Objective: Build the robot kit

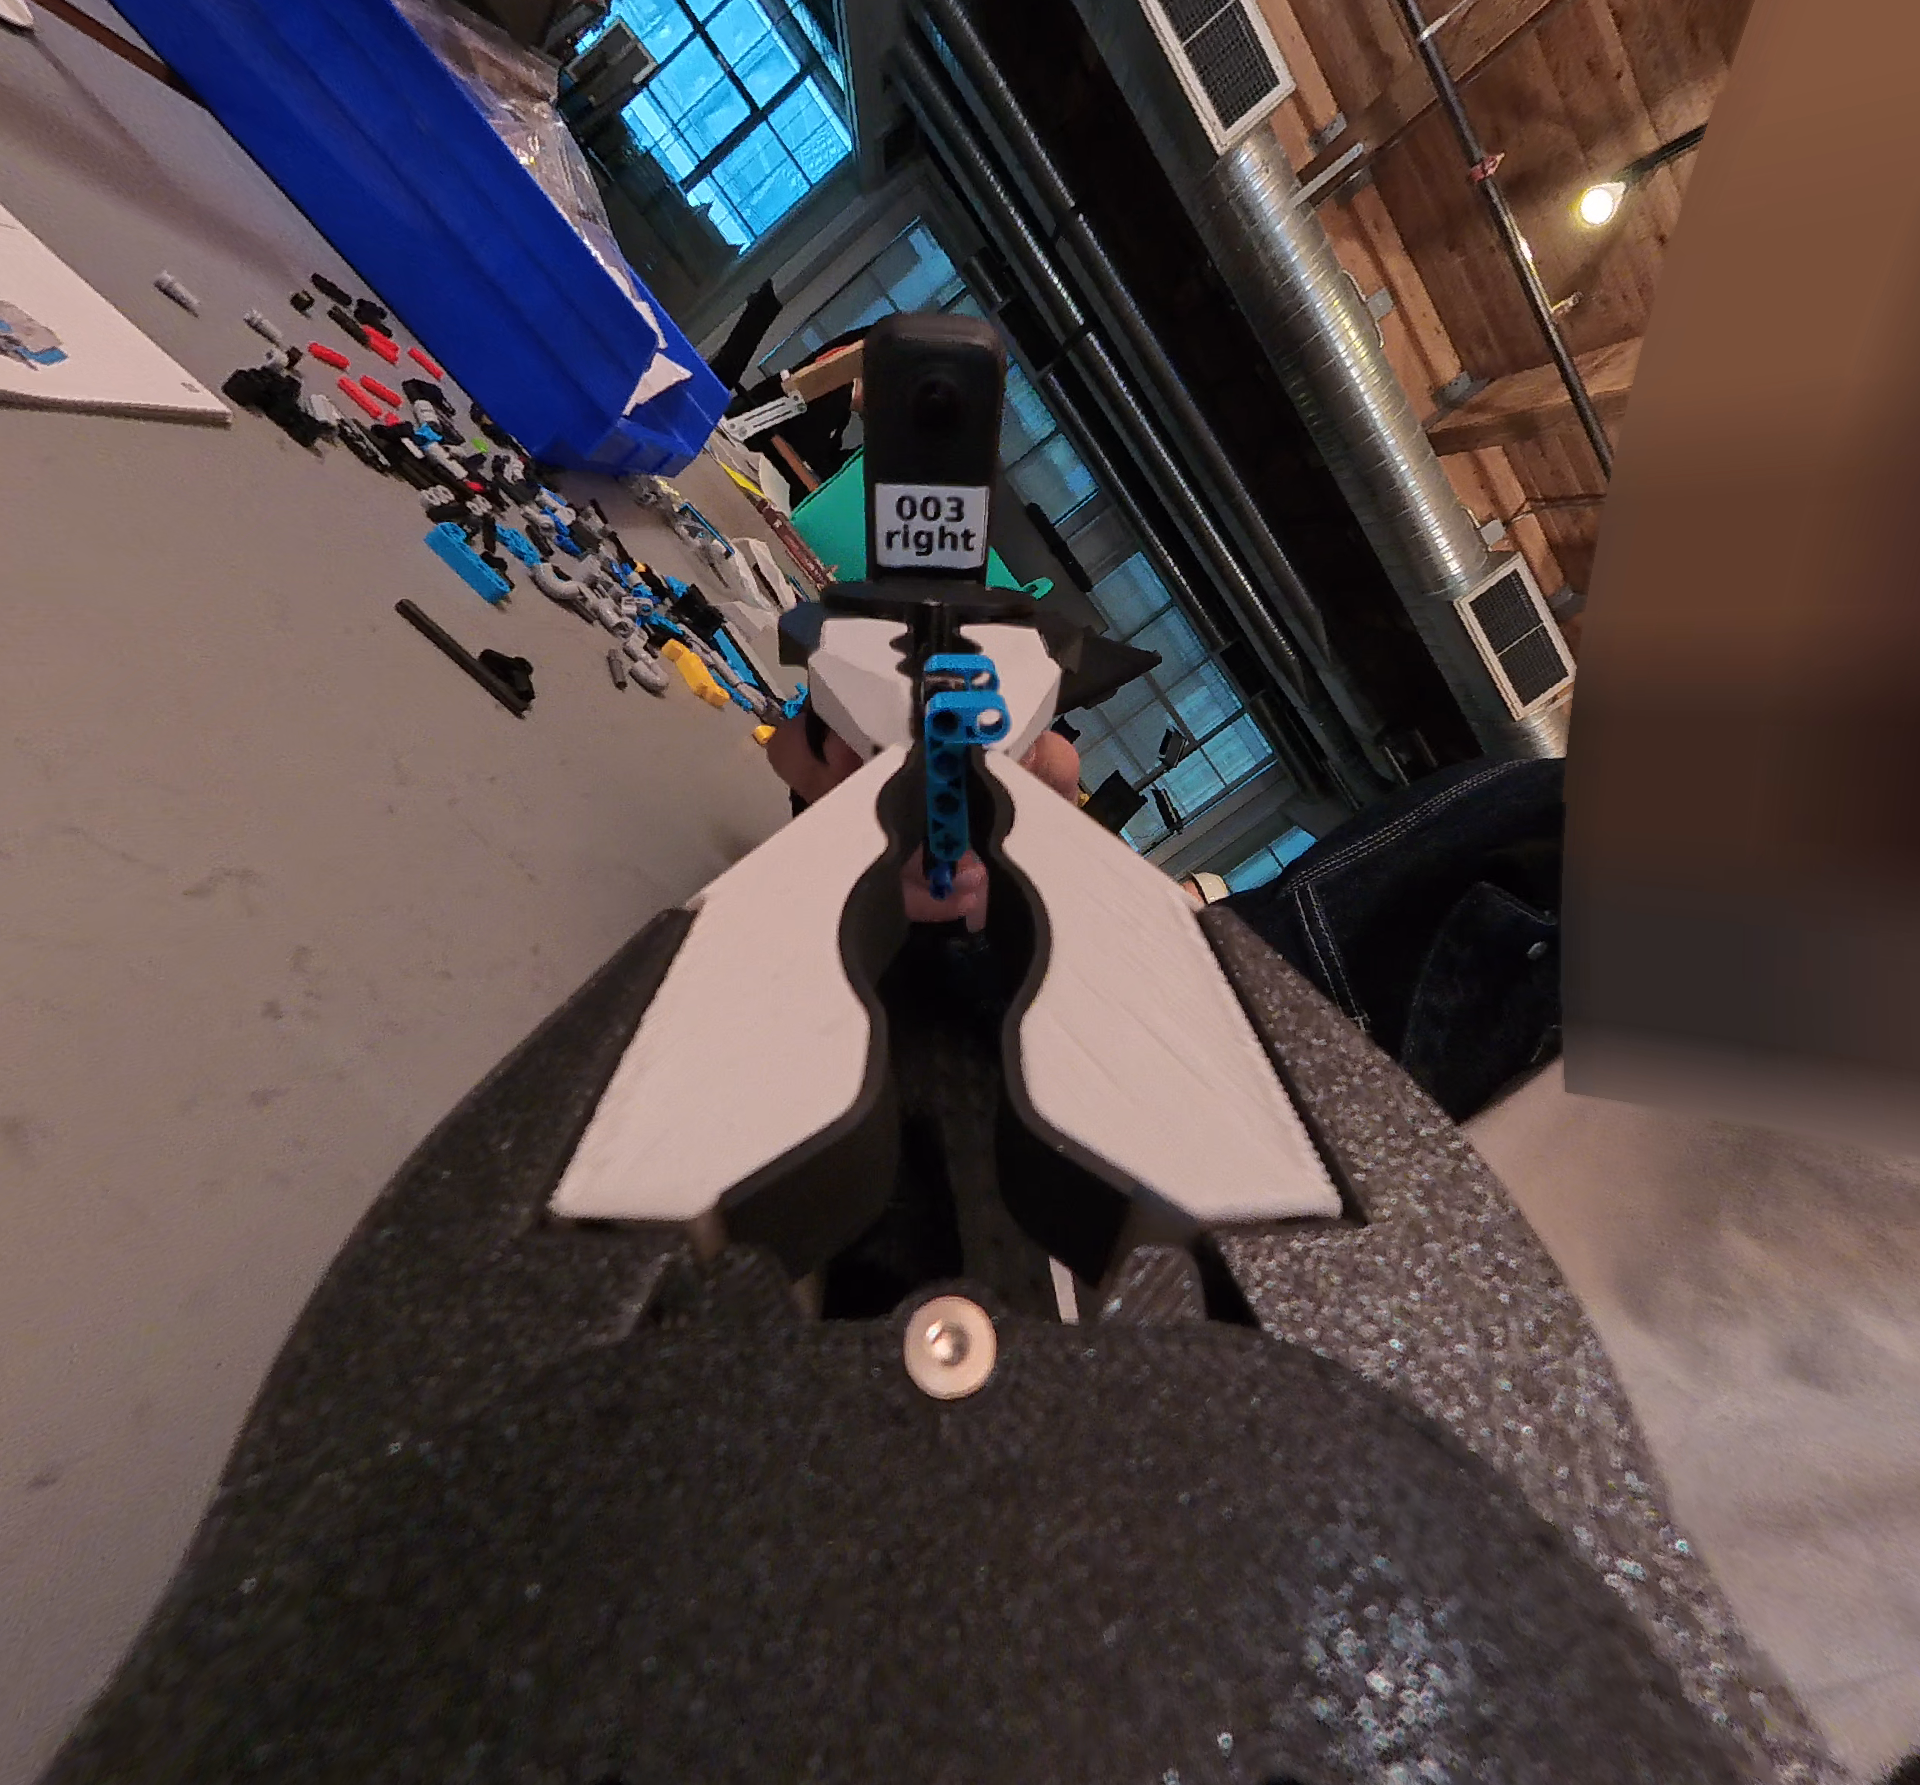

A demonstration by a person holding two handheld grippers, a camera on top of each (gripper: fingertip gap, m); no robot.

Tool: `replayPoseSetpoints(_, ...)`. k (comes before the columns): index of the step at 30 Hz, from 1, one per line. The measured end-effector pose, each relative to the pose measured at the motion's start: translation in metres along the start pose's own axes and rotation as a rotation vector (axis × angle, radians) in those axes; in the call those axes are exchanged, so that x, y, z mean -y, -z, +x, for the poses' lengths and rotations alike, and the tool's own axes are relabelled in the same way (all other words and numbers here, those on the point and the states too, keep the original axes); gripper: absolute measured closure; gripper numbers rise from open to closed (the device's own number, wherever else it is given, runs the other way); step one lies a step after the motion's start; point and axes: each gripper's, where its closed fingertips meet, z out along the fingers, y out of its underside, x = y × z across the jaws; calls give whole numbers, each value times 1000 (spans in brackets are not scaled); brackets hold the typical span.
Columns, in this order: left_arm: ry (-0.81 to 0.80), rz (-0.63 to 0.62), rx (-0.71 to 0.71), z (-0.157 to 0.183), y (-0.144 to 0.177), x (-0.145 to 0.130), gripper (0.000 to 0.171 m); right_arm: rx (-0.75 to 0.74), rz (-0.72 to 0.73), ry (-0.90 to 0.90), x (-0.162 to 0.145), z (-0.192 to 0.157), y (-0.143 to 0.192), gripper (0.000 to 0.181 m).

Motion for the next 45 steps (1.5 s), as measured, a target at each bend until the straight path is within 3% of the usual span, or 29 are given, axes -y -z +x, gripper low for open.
replayPoseSetpoints(6,11,-1,-3,-1,0,-1,165,-3,-3,1,-1,0,-1,174)
replayPoseSetpoints(10,7,-3,15,-3,0,-2,165,-82,-20,81,-2,3,-1,174)
replayPoseSetpoints(16,-112,-30,94,-7,-2,-6,165,-51,-35,7,-6,6,0,175)
replayPoseSetpoints(19,-66,-19,11,4,-3,-6,165,72,-18,-81,-5,-6,0,175)
replayPoseSetpoints(22,12,-20,19,-4,-1,-7,165,-38,-38,5,-8,6,-1,175)
replayPoseSetpoints(26,63,-11,-19,-2,0,-7,165,-57,-52,49,-9,3,-2,175)
replayPoseSetpoints(28,98,14,-65,3,-1,-4,165,-6,-27,31,-8,-5,-4,175)
replayPoseSetpoints(32,92,52,-28,-2,-2,0,164,-24,13,-5,-4,2,-6,174)
replayPoseSetpoints(35,105,80,-49,0,-2,6,164,76,102,-106,4,-3,-6,176)
replayPoseSetpoints(42,102,58,-47,-1,1,5,164,12,51,4,1,1,-8,173)
replayPoseSetpoints(45,100,84,-36,-3,4,9,165,-1,69,5,4,3,-6,163)
